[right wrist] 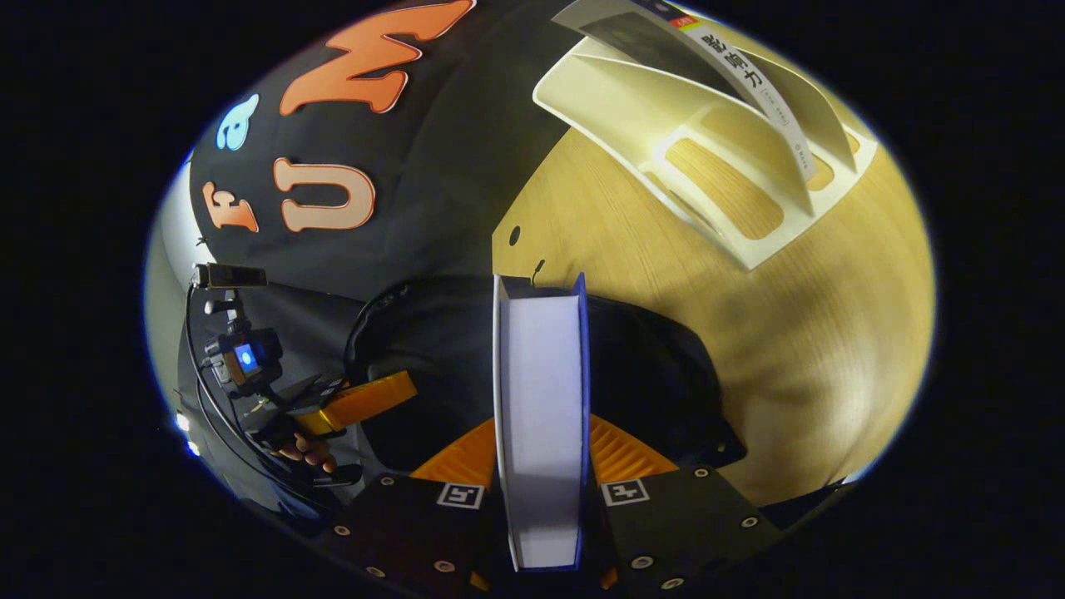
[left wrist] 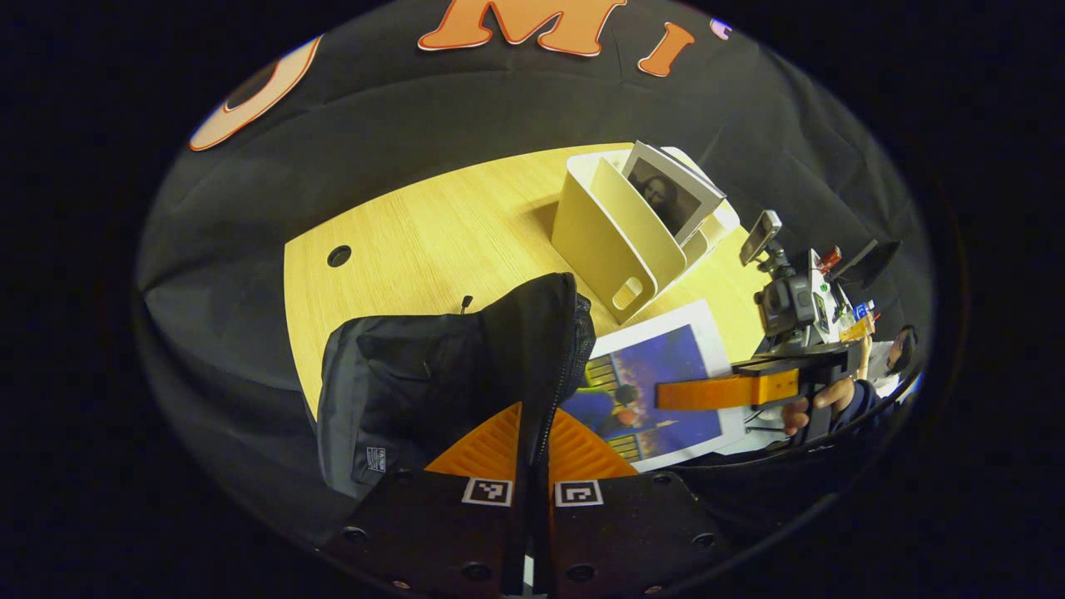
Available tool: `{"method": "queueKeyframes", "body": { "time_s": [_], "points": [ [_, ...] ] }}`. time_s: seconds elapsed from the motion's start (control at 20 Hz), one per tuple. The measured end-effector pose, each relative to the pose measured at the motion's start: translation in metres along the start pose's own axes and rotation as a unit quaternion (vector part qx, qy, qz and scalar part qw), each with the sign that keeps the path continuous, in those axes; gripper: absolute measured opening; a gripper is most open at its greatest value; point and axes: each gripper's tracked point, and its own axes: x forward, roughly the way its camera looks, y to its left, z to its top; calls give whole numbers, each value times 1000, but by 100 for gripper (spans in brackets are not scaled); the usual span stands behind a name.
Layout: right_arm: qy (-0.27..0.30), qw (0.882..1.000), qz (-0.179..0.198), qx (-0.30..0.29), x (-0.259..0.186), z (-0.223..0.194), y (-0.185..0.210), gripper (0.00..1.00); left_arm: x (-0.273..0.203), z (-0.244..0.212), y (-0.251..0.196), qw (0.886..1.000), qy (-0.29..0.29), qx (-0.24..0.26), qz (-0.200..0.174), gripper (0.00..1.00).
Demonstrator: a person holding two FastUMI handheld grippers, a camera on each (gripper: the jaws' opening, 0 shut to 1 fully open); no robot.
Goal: Open the schoolbag, grab two books from the bookshelf and put them into the schoolbag.
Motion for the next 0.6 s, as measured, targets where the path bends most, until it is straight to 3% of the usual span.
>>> {"method": "queueKeyframes", "body": {
  "time_s": [0.2,0.6],
  "points": [
    [-9,1000,-4,-11,38,-10,4,36,2,1,-3,1000,-4,-6,-3,5],
    [-44,998,30,23,97,-17,20,37,2,3,-18,1000,-7,-7,-18,5]
  ]
}}
